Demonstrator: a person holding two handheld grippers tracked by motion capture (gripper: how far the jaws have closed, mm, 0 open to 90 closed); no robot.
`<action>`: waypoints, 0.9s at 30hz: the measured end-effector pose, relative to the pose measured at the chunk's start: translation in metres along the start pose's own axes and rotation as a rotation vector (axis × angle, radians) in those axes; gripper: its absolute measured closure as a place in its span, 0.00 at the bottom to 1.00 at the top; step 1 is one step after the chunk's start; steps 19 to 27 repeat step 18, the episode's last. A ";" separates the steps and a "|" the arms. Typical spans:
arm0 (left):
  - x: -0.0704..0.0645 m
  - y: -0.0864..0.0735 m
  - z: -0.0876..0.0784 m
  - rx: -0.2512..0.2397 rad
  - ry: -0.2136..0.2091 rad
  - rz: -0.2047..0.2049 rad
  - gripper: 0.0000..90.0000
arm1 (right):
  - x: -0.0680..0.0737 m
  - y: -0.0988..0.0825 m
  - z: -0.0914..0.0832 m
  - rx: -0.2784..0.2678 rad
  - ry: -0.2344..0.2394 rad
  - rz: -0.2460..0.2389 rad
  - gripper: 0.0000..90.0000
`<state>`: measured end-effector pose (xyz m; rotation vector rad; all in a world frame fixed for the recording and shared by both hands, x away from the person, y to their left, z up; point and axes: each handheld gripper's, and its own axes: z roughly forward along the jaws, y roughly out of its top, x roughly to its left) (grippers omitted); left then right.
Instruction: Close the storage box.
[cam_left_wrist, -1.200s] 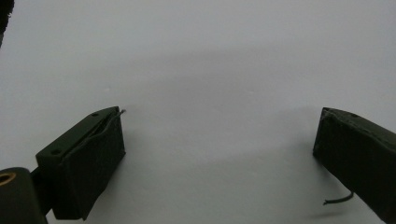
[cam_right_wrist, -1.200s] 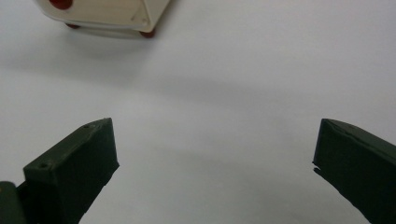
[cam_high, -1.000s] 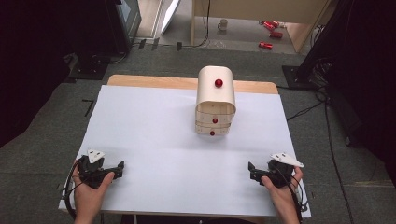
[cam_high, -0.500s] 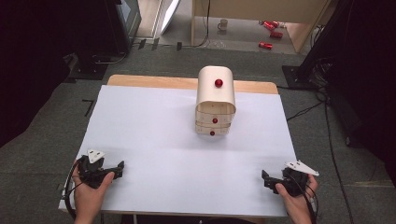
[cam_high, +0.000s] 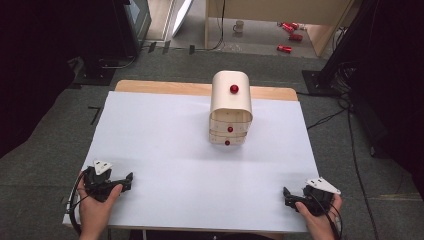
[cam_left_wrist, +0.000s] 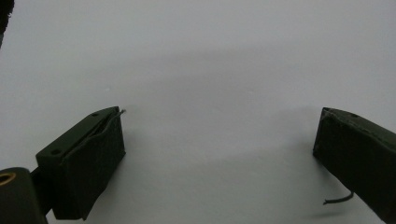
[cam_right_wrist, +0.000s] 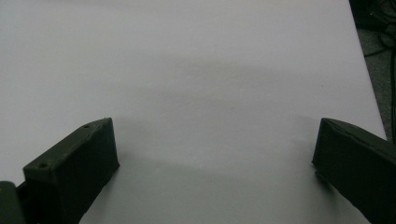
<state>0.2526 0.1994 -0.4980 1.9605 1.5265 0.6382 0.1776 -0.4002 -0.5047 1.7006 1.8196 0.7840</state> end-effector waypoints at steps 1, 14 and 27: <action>0.000 0.000 0.000 0.000 0.000 0.000 0.02 | 0.000 -0.001 0.000 -0.004 -0.001 0.000 0.00; 0.000 0.000 0.000 -0.001 0.000 -0.001 0.02 | 0.000 -0.001 0.000 -0.011 -0.003 0.000 0.00; 0.000 0.000 0.000 0.000 0.000 -0.001 0.02 | 0.000 -0.001 0.000 -0.011 -0.002 -0.002 0.00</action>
